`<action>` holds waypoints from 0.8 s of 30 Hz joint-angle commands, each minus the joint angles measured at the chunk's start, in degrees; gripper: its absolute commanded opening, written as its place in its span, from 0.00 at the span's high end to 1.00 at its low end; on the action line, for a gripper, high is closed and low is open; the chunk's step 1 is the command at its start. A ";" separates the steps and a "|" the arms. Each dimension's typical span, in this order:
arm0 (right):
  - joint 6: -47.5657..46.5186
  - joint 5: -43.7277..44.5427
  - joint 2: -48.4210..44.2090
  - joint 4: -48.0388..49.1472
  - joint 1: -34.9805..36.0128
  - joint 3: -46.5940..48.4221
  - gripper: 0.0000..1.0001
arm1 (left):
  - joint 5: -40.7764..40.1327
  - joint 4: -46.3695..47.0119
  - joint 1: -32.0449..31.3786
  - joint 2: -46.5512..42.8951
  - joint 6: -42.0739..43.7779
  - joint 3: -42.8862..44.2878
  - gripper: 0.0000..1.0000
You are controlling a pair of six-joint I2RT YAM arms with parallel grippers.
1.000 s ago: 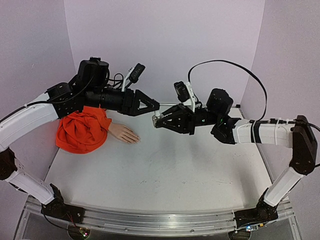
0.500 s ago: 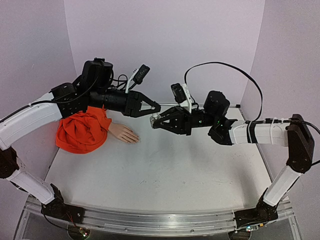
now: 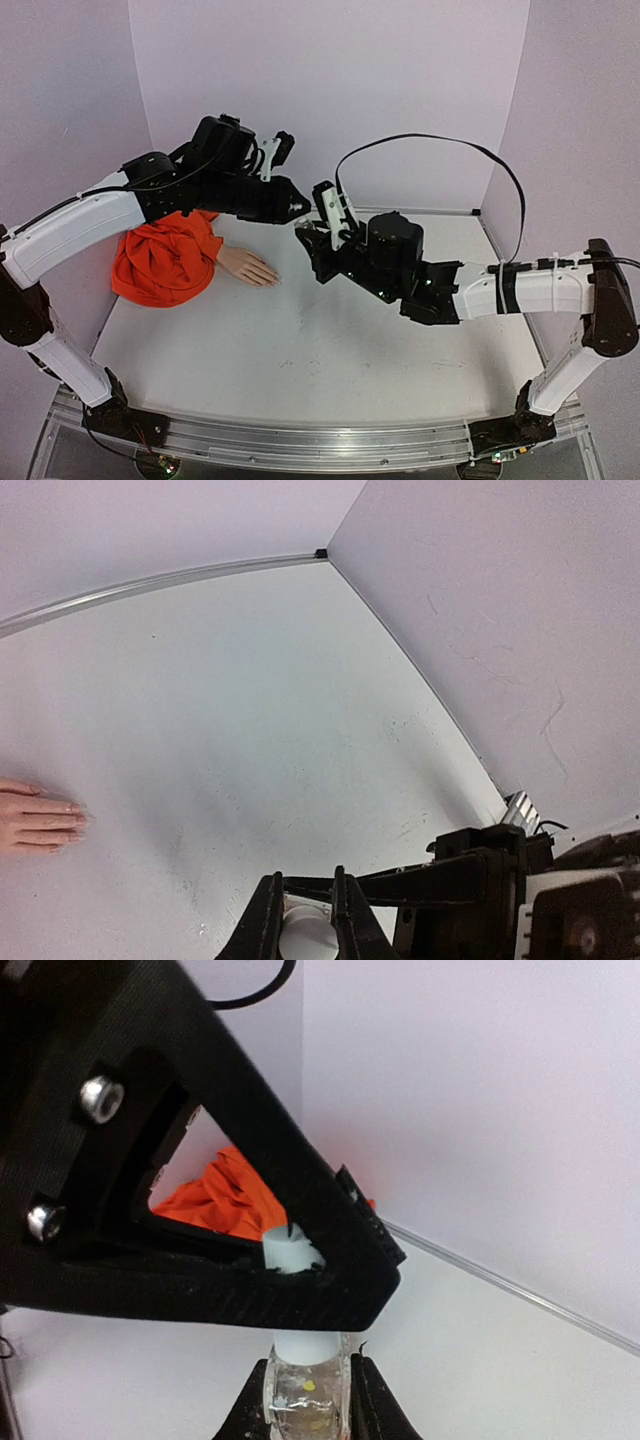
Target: Paint the nails
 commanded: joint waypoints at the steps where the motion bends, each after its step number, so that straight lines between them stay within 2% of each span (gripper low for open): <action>1: -8.79 11.65 0.69 2.38 -1.60 5.31 1.00 | 0.92 -5.06 -0.60 2.03 -4.08 4.27 1.00; 3: -7.68 3.63 0.68 3.31 -2.19 4.95 1.00 | 1.89 -5.03 -0.60 1.70 -3.17 4.34 0.97; 6: -5.93 -16.48 -0.92 3.34 -4.91 3.05 1.00 | 3.50 -4.90 -0.47 -0.13 -1.33 3.98 0.53; 7: -4.80 -23.53 -1.68 3.35 -6.39 2.15 1.00 | 4.66 -4.91 -0.20 -0.77 -0.45 3.97 0.44; 9: -1.48 -35.61 -2.97 3.46 -10.34 0.89 1.00 | 7.10 -4.76 0.38 -2.64 0.98 3.26 0.30; 11: 4.12 -47.54 -3.34 3.59 -14.61 0.52 1.00 | 8.63 -3.01 0.66 -5.22 2.35 0.87 0.21; 14: 9.57 -65.35 -2.17 4.24 -19.09 1.68 1.00 | 12.15 0.03 1.05 -7.65 4.04 -2.04 0.17; 17: 14.50 -77.58 -0.53 7.54 -19.59 3.05 1.00 | 16.28 1.15 1.07 -7.08 4.93 -1.61 0.20; 19: 18.55 -80.98 -0.01 12.01 -19.57 2.87 1.00 | 17.61 1.93 1.06 -6.54 4.92 -1.38 0.23; 24: 22.49 -79.99 0.65 16.46 -19.59 2.60 1.00 | 22.84 3.91 1.07 -5.19 5.58 -0.66 0.37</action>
